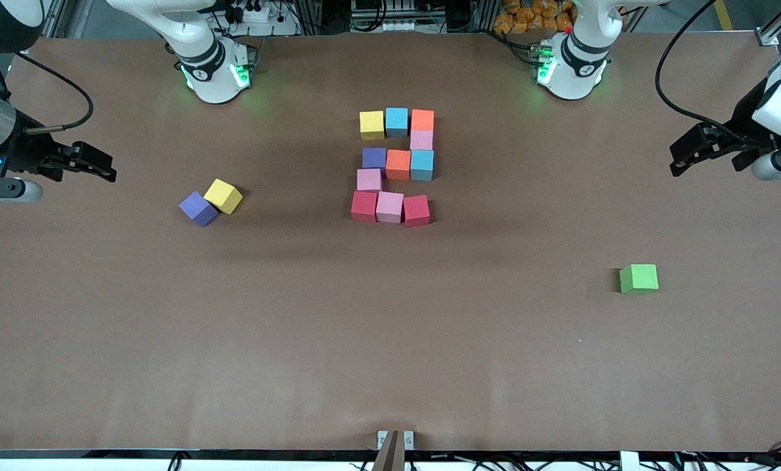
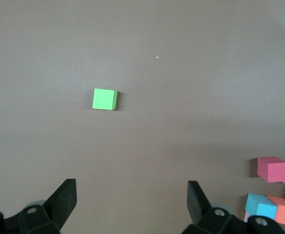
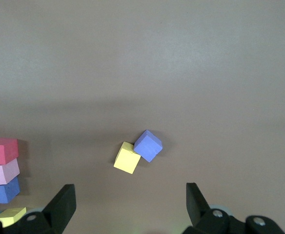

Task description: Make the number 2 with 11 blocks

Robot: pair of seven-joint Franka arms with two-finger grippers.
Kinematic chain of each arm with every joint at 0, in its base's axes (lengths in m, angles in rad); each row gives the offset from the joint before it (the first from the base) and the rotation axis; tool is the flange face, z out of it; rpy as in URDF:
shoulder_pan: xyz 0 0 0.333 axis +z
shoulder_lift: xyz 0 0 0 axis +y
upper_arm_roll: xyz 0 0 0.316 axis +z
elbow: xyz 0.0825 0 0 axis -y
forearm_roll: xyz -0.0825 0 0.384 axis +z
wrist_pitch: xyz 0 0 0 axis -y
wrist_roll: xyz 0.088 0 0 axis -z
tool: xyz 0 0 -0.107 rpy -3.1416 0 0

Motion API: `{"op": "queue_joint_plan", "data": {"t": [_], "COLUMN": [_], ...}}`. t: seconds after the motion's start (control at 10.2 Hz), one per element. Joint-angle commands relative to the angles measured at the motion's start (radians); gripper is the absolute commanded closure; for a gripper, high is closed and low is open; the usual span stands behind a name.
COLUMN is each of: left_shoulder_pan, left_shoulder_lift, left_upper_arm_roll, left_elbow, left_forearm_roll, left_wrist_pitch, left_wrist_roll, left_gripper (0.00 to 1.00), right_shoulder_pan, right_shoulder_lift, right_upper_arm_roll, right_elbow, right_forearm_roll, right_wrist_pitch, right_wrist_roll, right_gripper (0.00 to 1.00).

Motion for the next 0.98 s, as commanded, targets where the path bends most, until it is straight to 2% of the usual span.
{"op": "queue_joint_plan", "data": {"t": [0.0, 0.88], "left_shoulder_pan": [0.003, 0.002], "left_shoulder_lift": [-0.020, -0.020], "left_upper_arm_roll": [0.020, 0.020], "left_elbow": [-0.017, -0.017], "left_forearm_roll": [-0.025, -0.063], "left_wrist_pitch": [0.006, 0.001], "left_wrist_roll": [0.087, 0.115], "left_gripper": [0.00, 0.00], "right_shoulder_pan": [-0.006, -0.006], "right_shoulder_lift": [0.009, 0.009], "right_upper_arm_roll": [0.006, 0.006], "right_elbow": [0.020, 0.020], "right_forearm_roll": [-0.007, -0.006], "right_wrist_pitch": [-0.014, -0.017], "right_wrist_roll": [0.012, 0.010], "right_gripper": [0.00, 0.00]}}
